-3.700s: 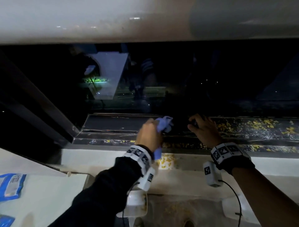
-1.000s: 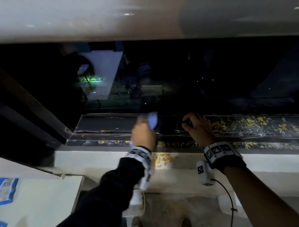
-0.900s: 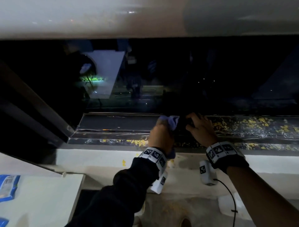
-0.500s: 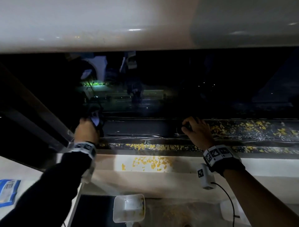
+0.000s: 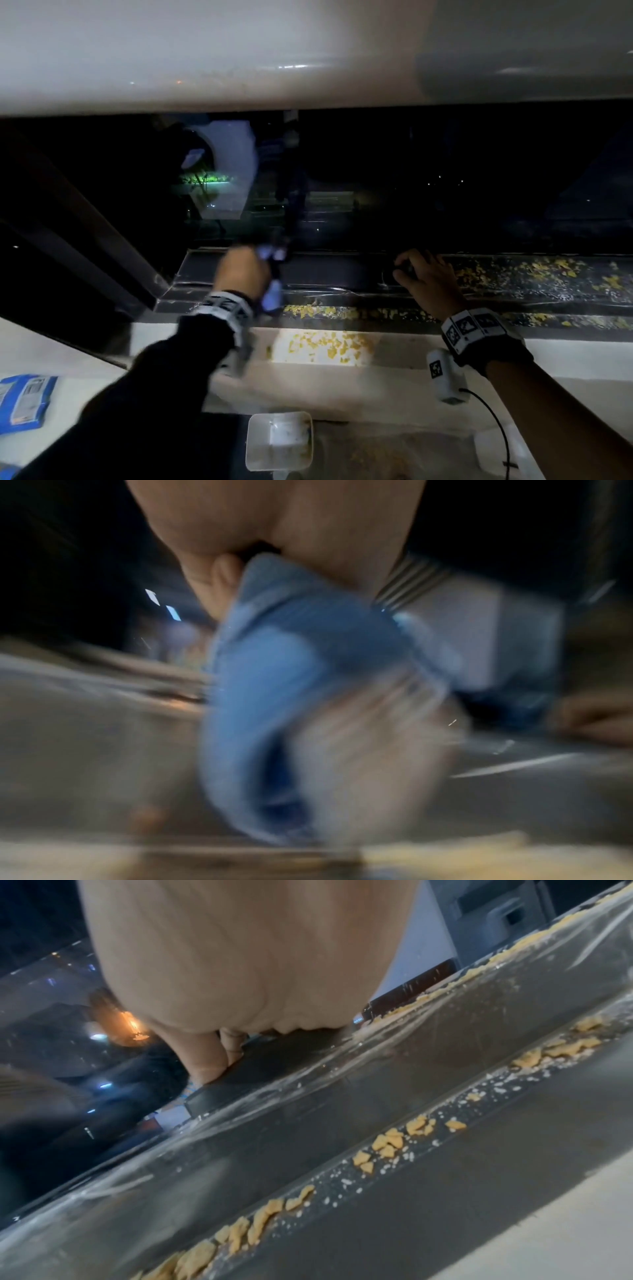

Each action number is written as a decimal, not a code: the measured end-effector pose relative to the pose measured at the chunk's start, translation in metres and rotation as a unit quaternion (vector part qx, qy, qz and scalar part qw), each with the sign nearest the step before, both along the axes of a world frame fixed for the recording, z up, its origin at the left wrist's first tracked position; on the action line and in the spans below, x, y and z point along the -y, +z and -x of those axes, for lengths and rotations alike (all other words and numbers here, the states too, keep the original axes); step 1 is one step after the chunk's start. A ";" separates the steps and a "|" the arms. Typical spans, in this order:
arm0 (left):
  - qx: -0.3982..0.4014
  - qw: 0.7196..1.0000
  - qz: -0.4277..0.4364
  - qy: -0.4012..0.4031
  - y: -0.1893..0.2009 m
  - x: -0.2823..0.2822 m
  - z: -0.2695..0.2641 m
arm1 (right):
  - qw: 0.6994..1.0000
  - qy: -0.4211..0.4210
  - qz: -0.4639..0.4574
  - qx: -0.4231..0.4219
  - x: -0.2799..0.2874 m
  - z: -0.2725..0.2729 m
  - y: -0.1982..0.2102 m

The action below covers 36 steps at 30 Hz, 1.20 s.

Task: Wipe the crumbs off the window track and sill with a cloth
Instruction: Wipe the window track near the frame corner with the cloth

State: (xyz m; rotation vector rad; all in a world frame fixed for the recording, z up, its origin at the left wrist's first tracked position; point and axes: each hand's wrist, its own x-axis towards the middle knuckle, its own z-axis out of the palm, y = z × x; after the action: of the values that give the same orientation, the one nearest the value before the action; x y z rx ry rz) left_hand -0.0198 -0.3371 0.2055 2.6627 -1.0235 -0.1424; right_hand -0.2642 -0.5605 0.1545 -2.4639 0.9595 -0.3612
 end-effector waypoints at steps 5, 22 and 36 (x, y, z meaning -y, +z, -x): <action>0.033 0.990 -0.014 0.139 -0.009 -0.052 -0.052 | 1.000 -0.010 0.018 -0.001 -0.002 -0.002 0.001; 0.107 0.975 0.015 0.196 0.037 -0.060 -0.060 | 0.999 -0.003 0.030 0.016 -0.002 -0.002 -0.001; -0.084 0.990 0.034 -0.105 -0.032 0.072 0.113 | 1.000 -0.011 0.023 -0.001 -0.004 -0.002 0.000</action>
State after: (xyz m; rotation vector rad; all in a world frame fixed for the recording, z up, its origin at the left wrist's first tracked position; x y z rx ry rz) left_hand -0.1325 -0.4087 0.1732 2.4291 -1.2267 -0.3621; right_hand -0.2619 -0.5563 0.1545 -2.4985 0.9899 -0.3915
